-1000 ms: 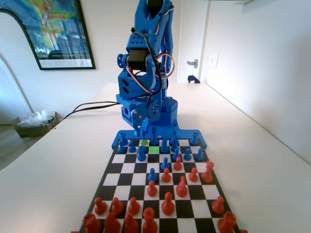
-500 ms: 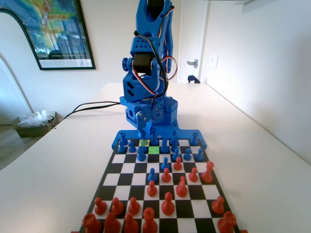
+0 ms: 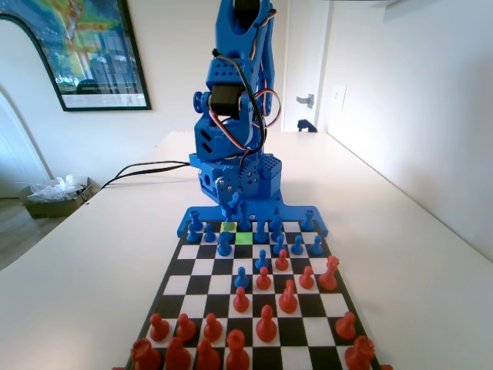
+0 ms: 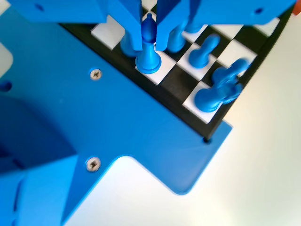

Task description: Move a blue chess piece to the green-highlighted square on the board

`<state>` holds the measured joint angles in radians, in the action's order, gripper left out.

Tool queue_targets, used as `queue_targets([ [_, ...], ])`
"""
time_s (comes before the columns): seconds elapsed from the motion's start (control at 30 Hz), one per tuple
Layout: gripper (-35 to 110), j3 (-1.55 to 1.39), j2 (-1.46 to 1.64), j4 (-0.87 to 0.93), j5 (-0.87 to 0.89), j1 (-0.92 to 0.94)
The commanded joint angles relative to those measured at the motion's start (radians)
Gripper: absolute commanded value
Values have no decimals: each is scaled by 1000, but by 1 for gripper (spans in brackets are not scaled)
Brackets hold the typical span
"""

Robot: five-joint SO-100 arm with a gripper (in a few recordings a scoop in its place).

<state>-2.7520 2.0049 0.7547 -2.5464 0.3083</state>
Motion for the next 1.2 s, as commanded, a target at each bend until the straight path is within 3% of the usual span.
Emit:
queue_targets([
  [0.0, 1, 112, 8, 132, 17, 2],
  [0.27, 1, 291, 15, 347, 91, -41],
  [0.5, 1, 345, 15, 396, 207, -118],
  [0.8, 1, 347, 14, 357, 330, -201],
  [1.17, 1, 311, -89, 166, 387, -199],
])
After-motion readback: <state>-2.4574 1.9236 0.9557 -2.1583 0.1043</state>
